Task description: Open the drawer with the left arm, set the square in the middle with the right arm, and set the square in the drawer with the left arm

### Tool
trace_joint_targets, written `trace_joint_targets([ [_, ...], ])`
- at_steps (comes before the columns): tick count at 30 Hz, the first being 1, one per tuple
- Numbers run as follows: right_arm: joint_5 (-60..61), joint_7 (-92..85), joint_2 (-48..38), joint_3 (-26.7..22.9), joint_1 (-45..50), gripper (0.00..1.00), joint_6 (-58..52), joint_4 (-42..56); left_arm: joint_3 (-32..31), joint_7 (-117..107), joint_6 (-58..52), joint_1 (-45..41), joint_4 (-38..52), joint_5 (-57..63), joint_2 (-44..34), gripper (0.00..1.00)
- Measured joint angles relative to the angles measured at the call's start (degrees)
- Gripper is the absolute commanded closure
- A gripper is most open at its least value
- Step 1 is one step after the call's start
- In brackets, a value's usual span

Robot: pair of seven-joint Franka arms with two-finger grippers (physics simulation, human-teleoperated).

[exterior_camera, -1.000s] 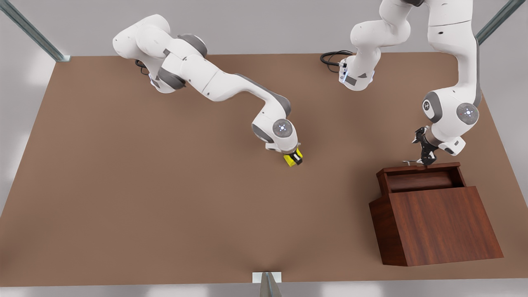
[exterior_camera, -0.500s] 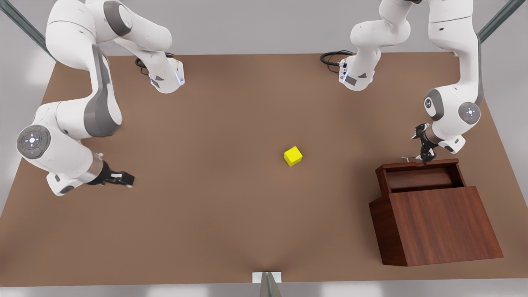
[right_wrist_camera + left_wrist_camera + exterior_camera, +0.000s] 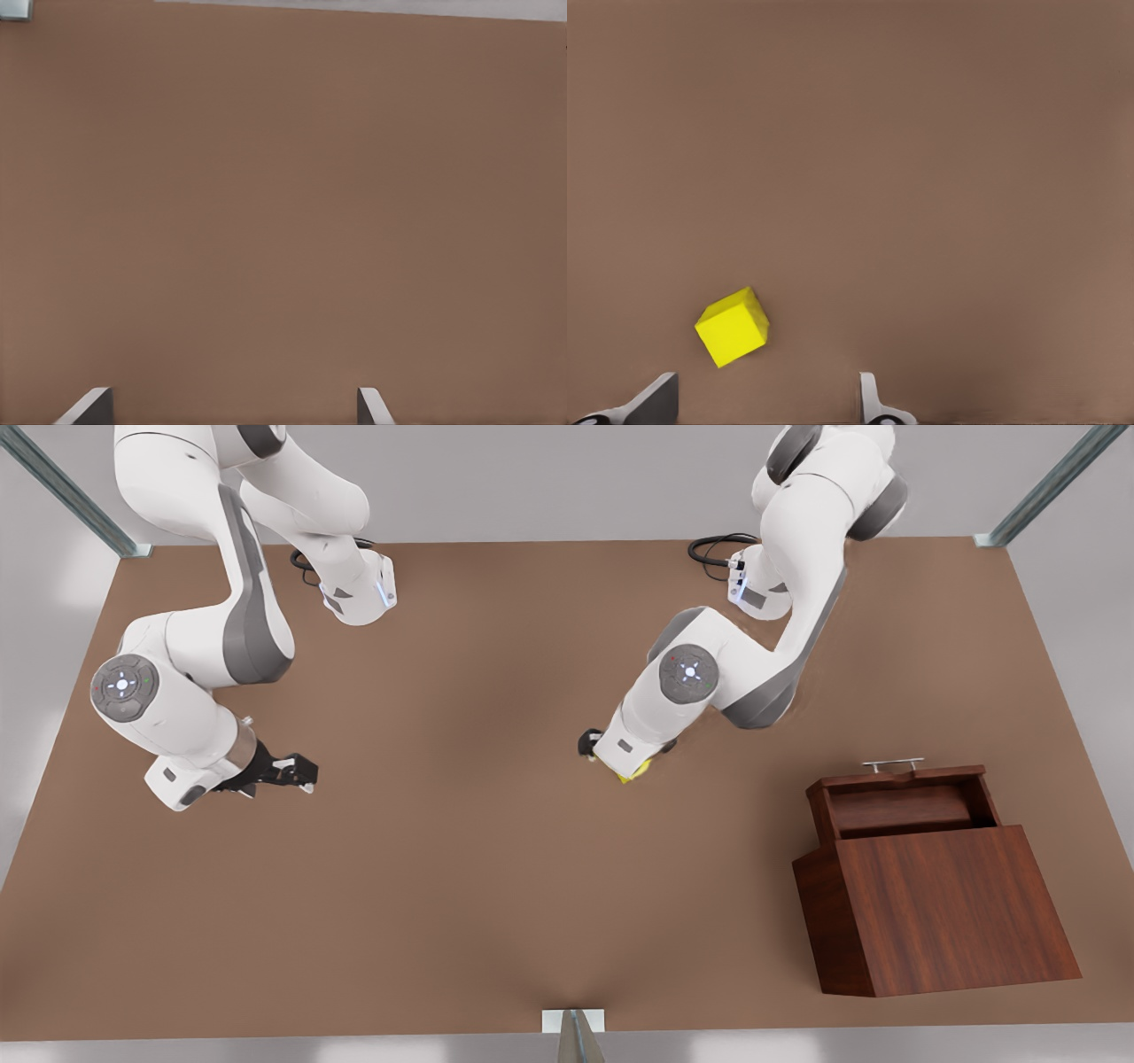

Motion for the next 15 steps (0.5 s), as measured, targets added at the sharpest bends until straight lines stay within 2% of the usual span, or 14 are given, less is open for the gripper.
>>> trace_joint_targets([
  [1, 0.00, -0.08, 0.24, 0.00, 0.00, 0.00, 0.00, 0.08, 0.59, 0.12, 0.01, -4.65, 1.07, 1.09, 1.78, 0.00],
  [2, 0.00, 0.00, 0.35, 0.00, -0.04, 0.00, 0.00, 0.17, 0.47, 0.91, 0.01, -5.10, 0.39, 2.71, 2.26, 0.00],
  [4, 0.00, 0.00, 0.87, 0.00, -0.03, 0.00, 0.52, 0.13, 0.64, 25.83, 2.10, -4.75, -10.44, 4.82, 1.53, 0.00],
  [5, 0.00, 0.00, 0.93, 0.00, -0.08, 0.00, 0.53, 0.17, 0.86, 26.77, 9.34, -4.75, -16.45, 5.58, 1.07, 0.00],
  [6, 0.00, 0.00, 1.30, -0.08, -0.06, 0.00, 0.53, 0.49, 2.31, 33.73, 11.96, -4.32, -20.06, 6.24, -0.88, 0.00],
  [9, -0.08, 0.00, 2.03, -0.09, -0.07, 0.00, 1.24, 0.70, 4.22, 48.76, 12.48, -3.12, -24.47, 6.94, -2.82, 0.00],
  [12, -0.18, 0.50, 1.94, -0.34, -0.55, 0.00, 0.63, 0.62, 5.04, 52.08, 22.50, -2.54, -35.12, 5.44, -6.46, 0.00],
  [15, -0.18, 0.44, 1.94, -0.35, -0.67, 0.00, 0.62, 0.62, 5.12, 51.87, 25.37, -2.59, -37.72, 4.58, -6.29, 0.00],
])
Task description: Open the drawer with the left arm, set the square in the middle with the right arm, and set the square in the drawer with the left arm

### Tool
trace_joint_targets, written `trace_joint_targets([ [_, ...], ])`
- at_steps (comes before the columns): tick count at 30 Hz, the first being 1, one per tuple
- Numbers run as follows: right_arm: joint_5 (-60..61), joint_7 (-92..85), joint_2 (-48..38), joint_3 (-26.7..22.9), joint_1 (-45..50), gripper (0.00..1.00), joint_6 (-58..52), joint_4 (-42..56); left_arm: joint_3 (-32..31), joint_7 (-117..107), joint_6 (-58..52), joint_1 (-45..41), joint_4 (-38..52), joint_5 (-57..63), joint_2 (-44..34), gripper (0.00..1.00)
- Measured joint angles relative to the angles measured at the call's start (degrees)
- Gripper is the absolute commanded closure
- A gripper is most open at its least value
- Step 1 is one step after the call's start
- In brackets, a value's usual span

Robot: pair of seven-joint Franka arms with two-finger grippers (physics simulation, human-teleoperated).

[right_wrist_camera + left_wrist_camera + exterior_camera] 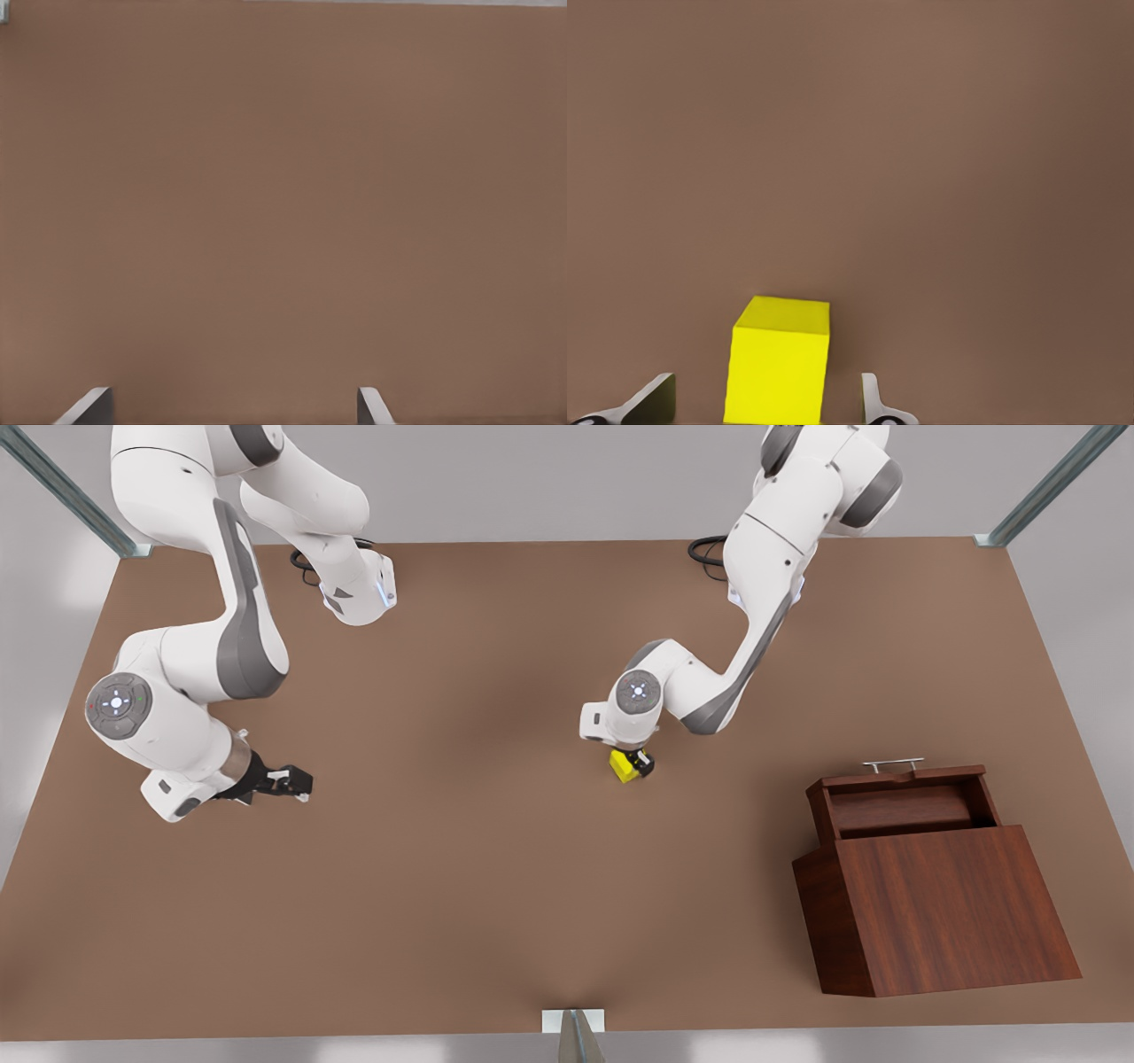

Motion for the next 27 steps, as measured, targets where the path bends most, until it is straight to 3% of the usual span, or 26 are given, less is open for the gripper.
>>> trace_joint_targets([
  [27, 0.09, -0.53, 0.00, -0.62, -0.44, 0.00, -0.26, -0.09, 0.35, 9.66, 7.26, 1.40, -4.92, 1.22, 4.30, 0.00],
])
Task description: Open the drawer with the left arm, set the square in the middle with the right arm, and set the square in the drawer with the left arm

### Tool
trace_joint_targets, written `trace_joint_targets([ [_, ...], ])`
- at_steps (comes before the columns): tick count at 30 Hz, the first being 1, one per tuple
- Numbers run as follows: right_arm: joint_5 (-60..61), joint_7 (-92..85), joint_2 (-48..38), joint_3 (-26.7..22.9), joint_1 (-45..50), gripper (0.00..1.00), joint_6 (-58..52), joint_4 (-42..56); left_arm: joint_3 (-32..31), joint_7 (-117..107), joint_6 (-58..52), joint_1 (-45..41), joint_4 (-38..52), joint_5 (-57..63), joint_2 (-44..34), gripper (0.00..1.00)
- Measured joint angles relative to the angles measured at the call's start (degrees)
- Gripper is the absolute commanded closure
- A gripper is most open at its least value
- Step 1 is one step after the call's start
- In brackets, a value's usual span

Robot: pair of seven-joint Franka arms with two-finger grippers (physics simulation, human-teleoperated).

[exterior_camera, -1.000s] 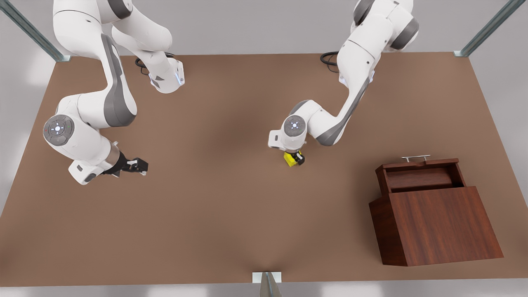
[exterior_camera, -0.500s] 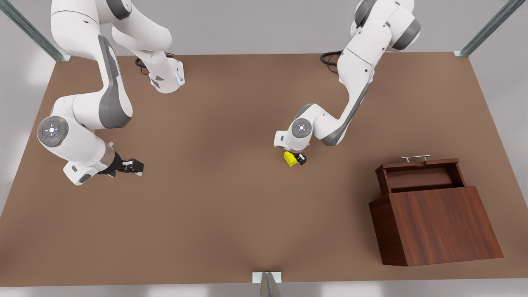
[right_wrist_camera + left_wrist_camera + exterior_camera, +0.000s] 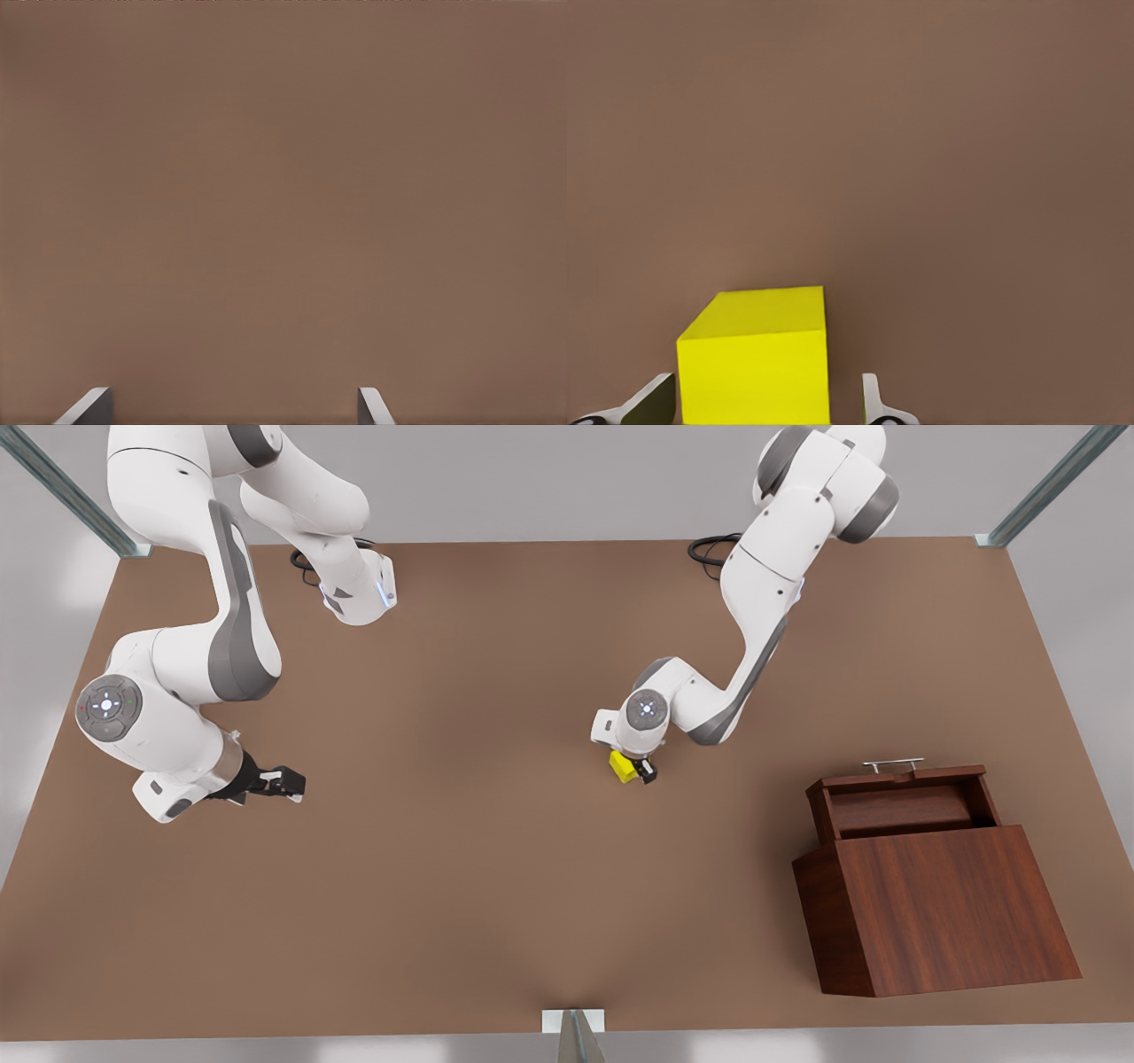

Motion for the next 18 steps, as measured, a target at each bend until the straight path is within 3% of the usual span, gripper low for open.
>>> trace_joint_targets([
  [9, 0.00, 0.00, 0.08, 0.00, 0.00, 0.00, 0.00, -0.06, 0.70, 0.00, 3.47, 0.00, 0.00, 0.00, 3.02, 0.00],
  [10, 0.00, 0.00, 0.09, 0.00, 0.00, 0.00, 0.00, -0.08, 0.70, -0.16, 3.57, -0.01, 0.00, 0.00, 3.04, 0.09],
  [12, 0.00, 0.00, 0.09, -0.05, 0.03, 0.00, 0.02, -0.09, 0.70, -0.59, 3.50, -0.01, 0.00, -0.03, 3.13, 0.37],
  [18, 0.00, -0.09, -0.01, 0.00, -0.27, 0.00, -0.09, -0.08, 0.71, -1.62, 3.46, -0.03, 0.00, 6.00, 2.96, 0.39],
])
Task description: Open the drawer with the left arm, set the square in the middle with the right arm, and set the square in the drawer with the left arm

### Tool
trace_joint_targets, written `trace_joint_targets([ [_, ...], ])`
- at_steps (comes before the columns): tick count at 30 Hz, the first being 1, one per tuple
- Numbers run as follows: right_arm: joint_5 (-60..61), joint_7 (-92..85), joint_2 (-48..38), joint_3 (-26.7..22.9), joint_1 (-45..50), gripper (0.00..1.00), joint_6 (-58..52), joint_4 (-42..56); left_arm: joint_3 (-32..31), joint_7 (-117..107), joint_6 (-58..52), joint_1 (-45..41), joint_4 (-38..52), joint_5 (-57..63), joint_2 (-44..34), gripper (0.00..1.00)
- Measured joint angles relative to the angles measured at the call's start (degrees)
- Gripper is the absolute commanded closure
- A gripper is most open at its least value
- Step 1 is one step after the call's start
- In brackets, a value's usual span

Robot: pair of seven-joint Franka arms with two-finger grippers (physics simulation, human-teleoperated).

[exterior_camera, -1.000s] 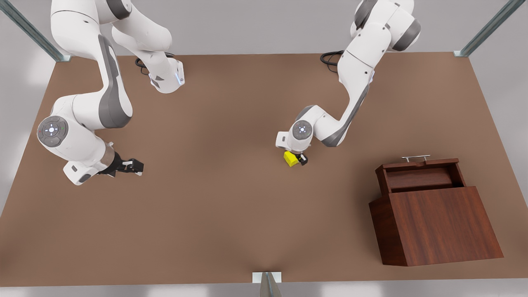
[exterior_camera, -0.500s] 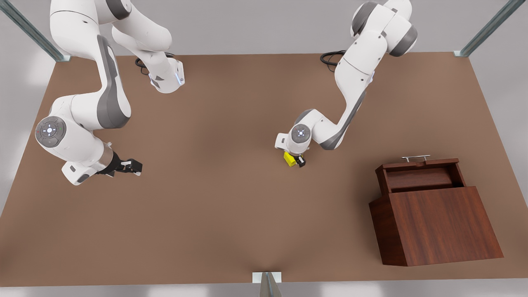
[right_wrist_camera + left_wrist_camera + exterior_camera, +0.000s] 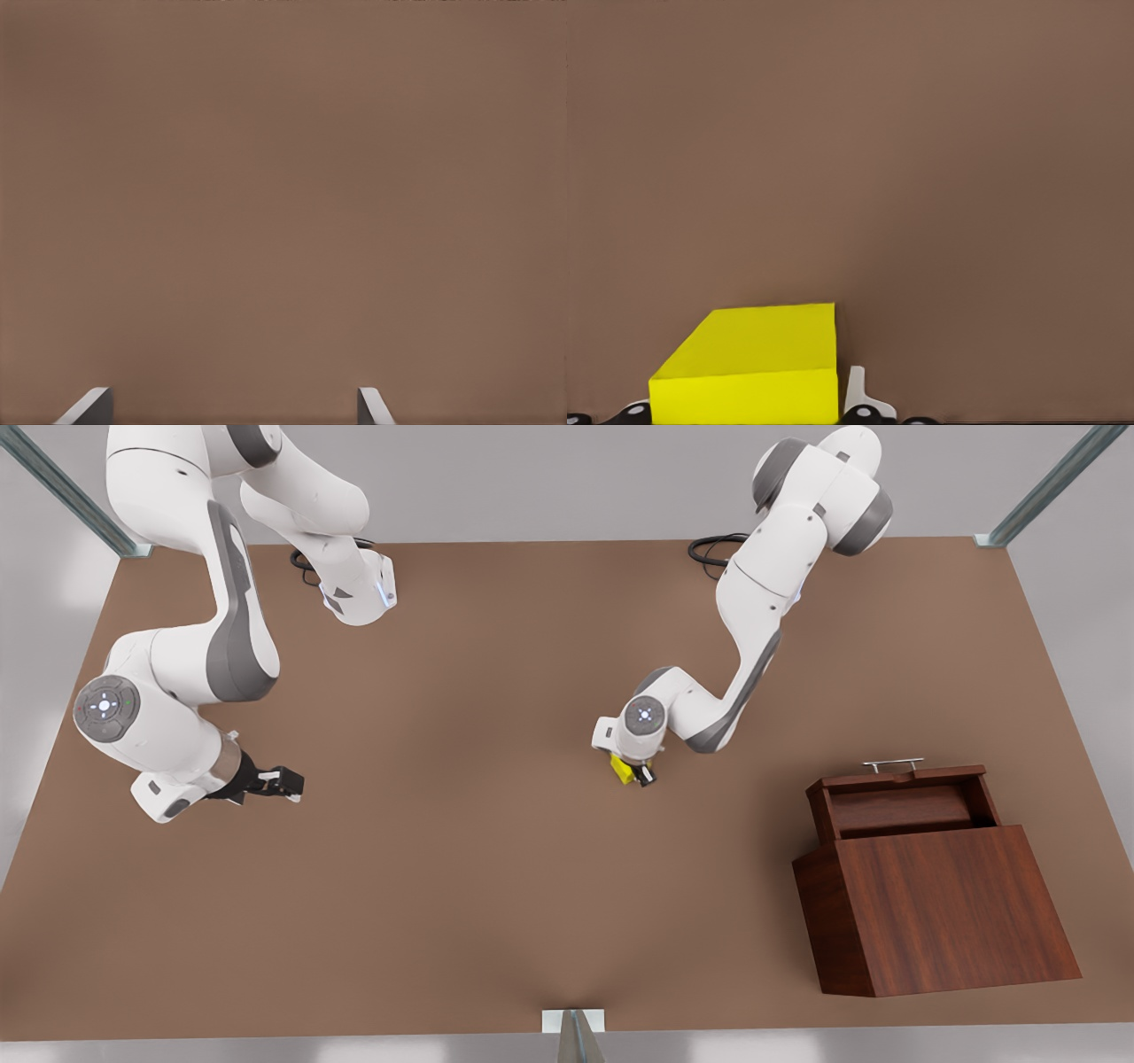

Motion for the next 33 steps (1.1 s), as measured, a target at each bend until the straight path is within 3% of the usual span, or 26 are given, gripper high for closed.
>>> trace_joint_targets([
  [10, 0.00, 0.00, 0.10, -0.01, 0.07, 0.00, 0.18, -0.01, -0.01, -0.23, -2.43, 1.25, 0.26, -3.67, -2.80, 0.39],
  [12, 0.00, 0.00, 0.10, 0.00, 0.10, 0.00, 0.18, 0.07, 1.68, -3.76, -11.55, 1.37, 0.83, -4.12, -9.85, 0.39],
  [15, 0.00, 0.00, 0.10, 0.00, 0.09, 0.00, 0.18, 0.08, 3.77, -30.71, -23.37, 2.84, 3.18, -4.69, -20.87, 0.38],
  [18, 0.00, -0.08, 0.10, 0.00, -0.07, 0.00, 0.01, 0.08, 10.24, -36.20, -30.78, 14.50, 5.86, -6.77, -29.56, 0.38],
  [23, 0.00, -0.09, 0.10, 0.00, -0.35, 0.00, 0.00, -0.01, 11.23, -25.76, -29.60, 30.96, 6.42, -9.97, -27.98, 0.37],
  [33, 0.00, -0.07, 0.18, -0.07, -0.24, 0.00, 0.19, -0.10, 11.31, -19.00, -19.38, 38.23, 6.51, -9.17, -19.00, 0.36],
])
